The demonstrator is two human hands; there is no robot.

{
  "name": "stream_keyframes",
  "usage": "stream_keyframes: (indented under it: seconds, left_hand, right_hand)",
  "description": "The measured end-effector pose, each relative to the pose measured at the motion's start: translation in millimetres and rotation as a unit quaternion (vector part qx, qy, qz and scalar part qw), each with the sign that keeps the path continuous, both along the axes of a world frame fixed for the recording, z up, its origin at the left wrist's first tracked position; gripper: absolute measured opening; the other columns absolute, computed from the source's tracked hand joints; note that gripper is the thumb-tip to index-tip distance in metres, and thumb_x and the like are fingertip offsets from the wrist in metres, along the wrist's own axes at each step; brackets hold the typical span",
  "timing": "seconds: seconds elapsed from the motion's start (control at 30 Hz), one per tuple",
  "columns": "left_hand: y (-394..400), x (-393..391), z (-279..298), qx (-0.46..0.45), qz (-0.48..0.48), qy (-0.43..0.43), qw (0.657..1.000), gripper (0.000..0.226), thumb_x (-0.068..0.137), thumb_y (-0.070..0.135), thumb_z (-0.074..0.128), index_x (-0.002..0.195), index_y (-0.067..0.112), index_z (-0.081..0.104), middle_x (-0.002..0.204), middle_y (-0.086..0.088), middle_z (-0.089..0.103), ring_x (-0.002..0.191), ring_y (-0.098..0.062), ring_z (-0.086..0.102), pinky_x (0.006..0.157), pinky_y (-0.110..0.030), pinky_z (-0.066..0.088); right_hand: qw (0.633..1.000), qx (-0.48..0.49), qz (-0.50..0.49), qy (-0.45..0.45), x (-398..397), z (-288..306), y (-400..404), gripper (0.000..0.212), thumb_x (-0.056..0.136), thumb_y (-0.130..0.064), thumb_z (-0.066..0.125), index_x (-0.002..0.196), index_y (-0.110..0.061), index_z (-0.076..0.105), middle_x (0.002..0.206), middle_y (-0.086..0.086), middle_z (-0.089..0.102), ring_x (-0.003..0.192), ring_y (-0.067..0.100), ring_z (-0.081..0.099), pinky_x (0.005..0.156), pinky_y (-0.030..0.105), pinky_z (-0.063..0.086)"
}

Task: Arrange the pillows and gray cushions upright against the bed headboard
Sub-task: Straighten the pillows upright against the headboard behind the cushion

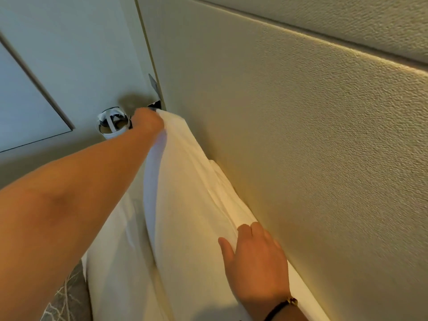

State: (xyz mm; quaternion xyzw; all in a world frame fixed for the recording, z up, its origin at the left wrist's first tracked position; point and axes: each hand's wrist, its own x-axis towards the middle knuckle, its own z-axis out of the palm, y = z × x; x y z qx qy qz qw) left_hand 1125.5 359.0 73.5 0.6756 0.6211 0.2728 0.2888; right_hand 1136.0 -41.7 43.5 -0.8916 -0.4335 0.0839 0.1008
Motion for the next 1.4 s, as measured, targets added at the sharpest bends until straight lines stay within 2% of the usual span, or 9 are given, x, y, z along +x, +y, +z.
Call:
stream_keyframes:
  seconds: [0.13, 0.23, 0.33, 0.47, 0.63, 0.77, 0.97, 1.27, 1.4]
  left_hand:
    - [-46, 3, -1, 0.127, -0.21, 0.143, 0.959, 0.034, 0.096, 0.026, 0.056, 0.127, 0.012, 0.056, 0.126, -0.013, 0.062, 0.117, -0.033, 0.057, 0.092, -0.042, 0.046]
    - [-89, -6, 3, 0.181, -0.465, 0.259, 0.827, 0.026, 0.096, 0.021, 0.052, 0.118, 0.022, 0.066, 0.123, 0.0, 0.064, 0.117, -0.024, 0.057, 0.09, -0.036, 0.046]
    - [-134, -18, 2, 0.132, -0.619, 0.324, 0.703, 0.035, 0.096, 0.026, 0.053, 0.129, 0.031, 0.063, 0.136, 0.011, 0.06, 0.125, -0.014, 0.052, 0.104, -0.038, 0.043]
    - [-164, -32, 1, 0.163, -0.686, 0.329, 0.628, 0.043, 0.098, 0.046, 0.051, 0.14, 0.04, 0.05, 0.151, 0.018, 0.043, 0.141, -0.008, 0.034, 0.115, -0.035, 0.032]
    - [-169, -38, -3, 0.205, -0.686, 0.384, 0.583, 0.044, 0.097, 0.048, 0.053, 0.139, 0.037, 0.053, 0.148, 0.013, 0.048, 0.142, -0.013, 0.036, 0.113, -0.037, 0.036]
    - [-180, -42, -8, 0.254, -0.663, 0.349, 0.611, 0.027, 0.096, 0.039, 0.055, 0.113, 0.027, 0.072, 0.114, 0.008, 0.07, 0.107, -0.015, 0.062, 0.093, -0.034, 0.046]
    - [-188, -41, -2, 0.332, -0.588, 0.279, 0.683, 0.019, 0.096, 0.029, 0.055, 0.104, 0.024, 0.071, 0.099, 0.003, 0.073, 0.093, -0.019, 0.063, 0.084, -0.035, 0.046]
    - [-228, -42, -17, 0.283, -0.42, 0.218, 0.834, 0.016, 0.097, 0.024, 0.053, 0.106, 0.019, 0.066, 0.105, -0.003, 0.069, 0.1, -0.026, 0.059, 0.079, -0.041, 0.047]
    - [-231, -102, -32, 0.224, -0.361, 0.118, 0.898, 0.031, 0.103, 0.035, 0.046, 0.132, 0.025, 0.053, 0.13, 0.0, 0.061, 0.111, -0.022, 0.059, 0.089, -0.038, 0.049]
  right_hand:
    - [0.999, -0.022, -0.032, 0.011, -1, 6, -13, 0.048, 0.092, -0.066, 0.021, 0.107, -0.029, 0.048, 0.103, -0.007, 0.049, 0.098, 0.016, 0.05, 0.087, 0.033, 0.041]
    - [0.998, -0.041, -0.047, -0.011, -3, 9, -32, 0.049, 0.092, -0.067, 0.022, 0.101, -0.028, 0.052, 0.098, -0.006, 0.053, 0.094, 0.017, 0.057, 0.082, 0.034, 0.045]
    - [0.997, 0.017, -0.051, -0.055, -10, 12, -55, 0.05, 0.086, -0.055, 0.034, 0.07, -0.016, 0.06, 0.064, 0.003, 0.054, 0.057, 0.025, 0.059, 0.053, 0.037, 0.049]
    - [0.994, 0.027, -0.056, -0.088, -17, 13, -76, 0.064, 0.092, -0.057, 0.024, 0.061, -0.014, 0.06, 0.058, 0.003, 0.051, 0.05, 0.025, 0.056, 0.047, 0.036, 0.048]
    - [0.998, -0.049, -0.035, 0.006, -16, 4, -84, 0.046, 0.094, -0.064, 0.023, 0.103, -0.028, 0.05, 0.1, -0.007, 0.048, 0.095, 0.015, 0.05, 0.083, 0.032, 0.039]
    - [1.0, -0.013, -0.016, -0.015, -21, -2, -86, 0.025, 0.098, -0.045, 0.045, 0.084, -0.026, 0.054, 0.081, -0.009, 0.046, 0.07, 0.013, 0.04, 0.064, 0.028, 0.033]
    - [0.991, 0.099, -0.05, -0.072, -7, 14, -90, 0.035, 0.075, -0.017, 0.079, 0.059, -0.021, 0.048, 0.056, -0.004, 0.046, 0.045, 0.016, 0.042, 0.041, 0.026, 0.03]
    - [0.987, 0.084, -0.118, -0.065, -6, 12, -89, 0.027, 0.093, -0.015, 0.061, 0.067, -0.016, 0.055, 0.065, -0.001, 0.048, 0.055, 0.018, 0.045, 0.048, 0.028, 0.034]
    - [0.98, 0.136, -0.066, -0.131, -32, 11, -102, 0.016, 0.087, -0.008, 0.061, 0.098, -0.02, 0.06, 0.085, -0.002, 0.054, 0.077, 0.022, 0.048, 0.071, 0.037, 0.04]
